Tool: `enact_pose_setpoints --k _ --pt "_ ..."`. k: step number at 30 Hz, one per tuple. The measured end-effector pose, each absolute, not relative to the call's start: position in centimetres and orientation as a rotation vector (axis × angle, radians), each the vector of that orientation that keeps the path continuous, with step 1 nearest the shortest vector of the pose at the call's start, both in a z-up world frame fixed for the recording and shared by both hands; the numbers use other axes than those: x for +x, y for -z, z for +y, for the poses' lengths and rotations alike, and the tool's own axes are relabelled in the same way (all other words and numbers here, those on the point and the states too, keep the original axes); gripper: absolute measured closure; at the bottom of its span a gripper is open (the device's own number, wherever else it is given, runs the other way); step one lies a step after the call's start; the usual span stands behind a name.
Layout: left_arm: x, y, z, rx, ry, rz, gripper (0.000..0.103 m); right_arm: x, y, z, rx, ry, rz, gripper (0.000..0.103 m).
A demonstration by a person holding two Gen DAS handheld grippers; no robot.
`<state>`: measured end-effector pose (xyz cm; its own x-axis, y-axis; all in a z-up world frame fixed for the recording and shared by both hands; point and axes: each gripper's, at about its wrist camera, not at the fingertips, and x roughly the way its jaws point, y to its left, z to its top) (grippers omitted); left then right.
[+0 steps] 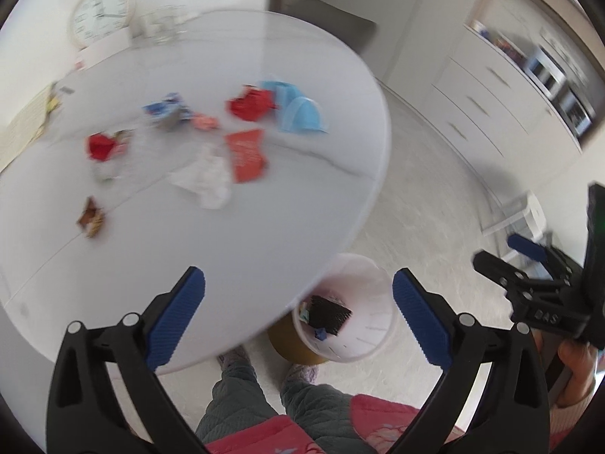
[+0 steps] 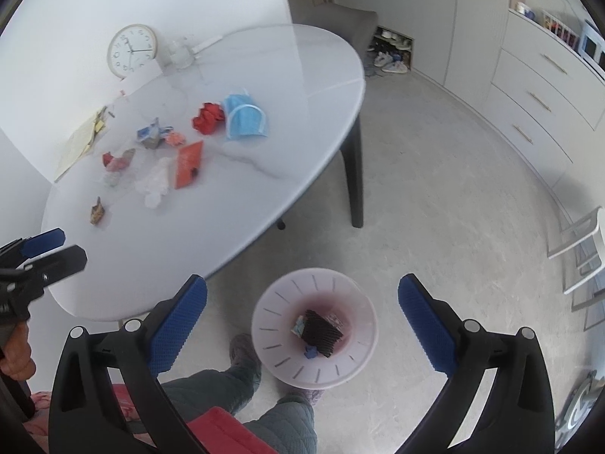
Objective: Collect trash
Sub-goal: 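Move both tools back over the table toward the brown snack bag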
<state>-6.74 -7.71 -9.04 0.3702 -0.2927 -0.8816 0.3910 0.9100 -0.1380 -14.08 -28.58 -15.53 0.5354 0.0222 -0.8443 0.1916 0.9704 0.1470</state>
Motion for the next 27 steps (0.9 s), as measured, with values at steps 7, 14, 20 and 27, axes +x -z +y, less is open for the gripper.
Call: enact_pose_setpoints --k 7,14,20,27 --pt "-3.2 9.0 -1.2 0.038 0.302 1.094 0.008 -10.6 15.3 -24.3 0.193 0.052 1.019 0.003" --pt "0.1 10.2 4.8 0.063 0.210 1.076 0.008 -7.1 16.0 -20.0 0.173 -0.002 1.044 0.003" --pt "2.5 12.0 8.6 0.043 0.202 1.100 0.008 -3.5 17.3 -16.0 0.166 -0.052 1.063 0.003" --pt "5.6 15.4 12.3 0.019 0.179 1.150 0.008 0.5 19.2 -11.7 0.157 -0.093 1.079 0.003"
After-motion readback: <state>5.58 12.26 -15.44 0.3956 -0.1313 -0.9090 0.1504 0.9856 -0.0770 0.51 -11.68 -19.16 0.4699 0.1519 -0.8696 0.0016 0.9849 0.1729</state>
